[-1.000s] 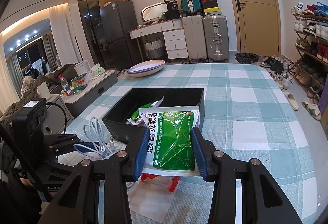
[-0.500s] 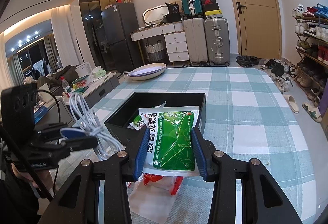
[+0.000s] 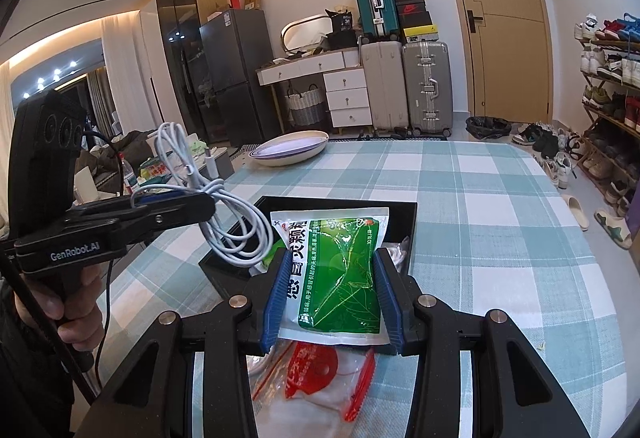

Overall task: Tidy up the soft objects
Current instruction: 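Lower the cable coil into the box and open the left gripper, then open the right gripper to drop the green medicine bag into the box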

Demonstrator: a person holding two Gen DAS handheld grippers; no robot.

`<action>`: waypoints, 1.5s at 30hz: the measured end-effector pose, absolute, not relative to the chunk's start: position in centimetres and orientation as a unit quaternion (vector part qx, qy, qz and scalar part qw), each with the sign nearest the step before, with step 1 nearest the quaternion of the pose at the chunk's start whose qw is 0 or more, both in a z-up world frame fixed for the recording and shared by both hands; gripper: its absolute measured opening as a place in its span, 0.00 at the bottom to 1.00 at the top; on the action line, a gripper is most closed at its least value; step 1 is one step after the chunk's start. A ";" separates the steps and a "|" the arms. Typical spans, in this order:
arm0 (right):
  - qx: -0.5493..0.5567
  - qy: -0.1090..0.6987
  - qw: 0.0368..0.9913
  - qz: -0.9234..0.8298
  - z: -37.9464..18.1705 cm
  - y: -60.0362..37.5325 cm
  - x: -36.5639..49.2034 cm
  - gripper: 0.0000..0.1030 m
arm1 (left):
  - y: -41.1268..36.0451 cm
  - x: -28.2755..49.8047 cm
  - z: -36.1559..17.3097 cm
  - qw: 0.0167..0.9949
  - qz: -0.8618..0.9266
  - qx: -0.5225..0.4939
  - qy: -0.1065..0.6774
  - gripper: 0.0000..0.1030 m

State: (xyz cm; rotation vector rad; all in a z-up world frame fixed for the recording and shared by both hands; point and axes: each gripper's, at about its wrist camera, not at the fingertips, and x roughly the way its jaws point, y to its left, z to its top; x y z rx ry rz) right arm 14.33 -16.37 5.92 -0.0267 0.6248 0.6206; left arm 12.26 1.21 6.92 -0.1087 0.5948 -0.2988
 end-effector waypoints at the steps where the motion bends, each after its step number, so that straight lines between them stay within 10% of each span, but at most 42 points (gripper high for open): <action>1: -0.012 0.304 0.905 0.299 5.8 -16.2 14.6 0.41 | 1.1 12.8 6.7 0.942 -0.147 -0.054 0.296 0.30; 29: -0.041 0.327 0.904 0.272 2.7 -13.6 19.5 0.41 | -0.8 18.1 3.0 0.916 -0.152 -0.038 0.370 0.32; 38: -0.037 0.320 0.907 0.272 3.5 -14.7 19.1 0.61 | -1.0 16.8 3.6 0.914 -0.141 -0.015 0.379 0.76; 45: -0.028 0.317 0.911 0.262 4.1 -16.8 17.9 0.83 | -1.8 16.0 4.6 0.905 -0.164 0.008 0.394 0.78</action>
